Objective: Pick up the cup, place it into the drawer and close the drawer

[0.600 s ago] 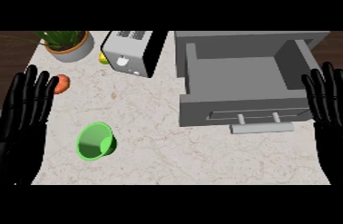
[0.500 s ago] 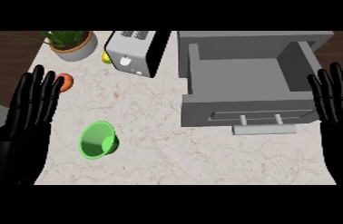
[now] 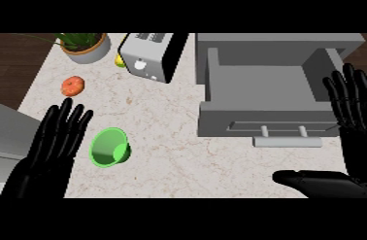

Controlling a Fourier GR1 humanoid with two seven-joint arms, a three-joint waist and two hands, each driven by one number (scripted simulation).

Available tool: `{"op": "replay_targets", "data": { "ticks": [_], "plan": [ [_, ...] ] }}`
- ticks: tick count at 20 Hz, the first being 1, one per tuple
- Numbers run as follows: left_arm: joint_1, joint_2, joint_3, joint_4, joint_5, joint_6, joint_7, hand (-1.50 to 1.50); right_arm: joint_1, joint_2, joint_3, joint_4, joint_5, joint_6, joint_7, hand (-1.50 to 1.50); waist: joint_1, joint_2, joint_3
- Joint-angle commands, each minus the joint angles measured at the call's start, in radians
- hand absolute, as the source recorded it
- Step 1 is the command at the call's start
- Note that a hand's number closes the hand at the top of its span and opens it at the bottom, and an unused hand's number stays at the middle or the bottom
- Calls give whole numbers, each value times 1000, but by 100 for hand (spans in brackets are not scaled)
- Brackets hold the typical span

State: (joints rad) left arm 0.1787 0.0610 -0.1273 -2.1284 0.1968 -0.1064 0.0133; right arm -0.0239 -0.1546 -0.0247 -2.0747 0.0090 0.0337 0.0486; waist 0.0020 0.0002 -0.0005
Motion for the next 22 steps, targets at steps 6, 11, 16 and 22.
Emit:
{"op": "replay_targets", "data": {
  "ticks": [6,11,16,22],
  "plan": [
    [97,-12,31,105,61,-69,-57,-150,57,9,7,-16,14,41,-15,-150,-2,-1,0],
    [31,13,137,223,51,-58,-81,-150,-33,-3,-24,60,-9,61,-18,-150,-1,0,0],
    [55,19,198,363,3,-68,-200,-150,2,35,6,91,49,34,-80,-150,-2,0,0],
    [12,12,214,541,-66,-49,-280,-150,-15,37,-44,180,4,58,-145,-150,-1,1,1]
  ]
}}
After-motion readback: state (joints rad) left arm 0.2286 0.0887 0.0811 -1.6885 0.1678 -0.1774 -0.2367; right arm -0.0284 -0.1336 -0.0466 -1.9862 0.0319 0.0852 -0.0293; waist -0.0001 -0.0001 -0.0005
